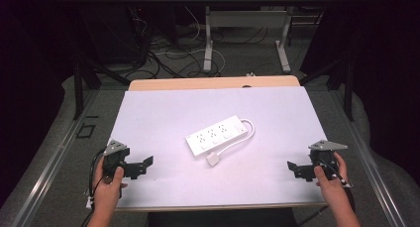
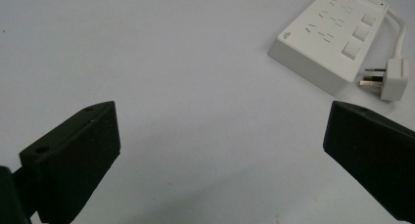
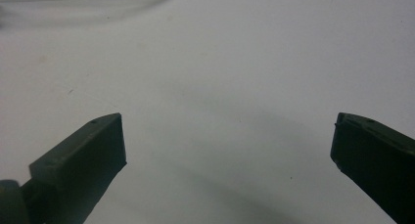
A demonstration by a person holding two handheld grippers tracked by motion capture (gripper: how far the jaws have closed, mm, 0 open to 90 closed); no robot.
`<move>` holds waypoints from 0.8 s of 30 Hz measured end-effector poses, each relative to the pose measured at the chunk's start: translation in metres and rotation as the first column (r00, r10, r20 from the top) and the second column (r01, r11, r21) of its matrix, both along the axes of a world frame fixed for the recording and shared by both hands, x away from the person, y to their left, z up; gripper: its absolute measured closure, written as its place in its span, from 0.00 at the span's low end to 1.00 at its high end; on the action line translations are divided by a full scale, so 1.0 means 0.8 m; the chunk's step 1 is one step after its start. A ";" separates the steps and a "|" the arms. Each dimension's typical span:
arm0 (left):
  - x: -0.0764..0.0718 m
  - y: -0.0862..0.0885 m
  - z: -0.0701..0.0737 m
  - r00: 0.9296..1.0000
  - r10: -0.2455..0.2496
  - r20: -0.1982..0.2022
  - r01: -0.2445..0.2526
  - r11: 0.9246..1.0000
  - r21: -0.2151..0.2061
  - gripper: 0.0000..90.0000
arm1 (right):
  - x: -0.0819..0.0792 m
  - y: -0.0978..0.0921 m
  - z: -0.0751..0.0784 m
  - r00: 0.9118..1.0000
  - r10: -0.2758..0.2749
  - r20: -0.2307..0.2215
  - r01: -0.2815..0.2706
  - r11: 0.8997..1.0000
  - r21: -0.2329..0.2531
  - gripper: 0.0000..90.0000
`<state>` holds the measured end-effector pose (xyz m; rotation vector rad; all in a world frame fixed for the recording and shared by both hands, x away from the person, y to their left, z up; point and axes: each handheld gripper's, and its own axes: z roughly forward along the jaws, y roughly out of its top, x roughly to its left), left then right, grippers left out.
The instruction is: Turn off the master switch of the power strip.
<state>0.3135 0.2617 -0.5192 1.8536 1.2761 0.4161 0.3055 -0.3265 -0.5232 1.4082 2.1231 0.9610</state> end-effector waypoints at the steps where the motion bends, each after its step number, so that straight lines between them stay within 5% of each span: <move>1: 0.000 -0.001 -0.001 1.000 0.004 0.003 -0.004 1.000 -0.001 0.00 | 0.000 0.000 0.002 1.000 0.007 -0.007 -0.007 1.000 -0.003 0.00; 24: 0.000 -0.001 -0.002 1.000 0.001 -0.011 -0.001 1.000 0.012 0.01 | 0.015 0.023 0.019 0.984 0.059 -0.167 -0.073 0.994 -0.078 0.00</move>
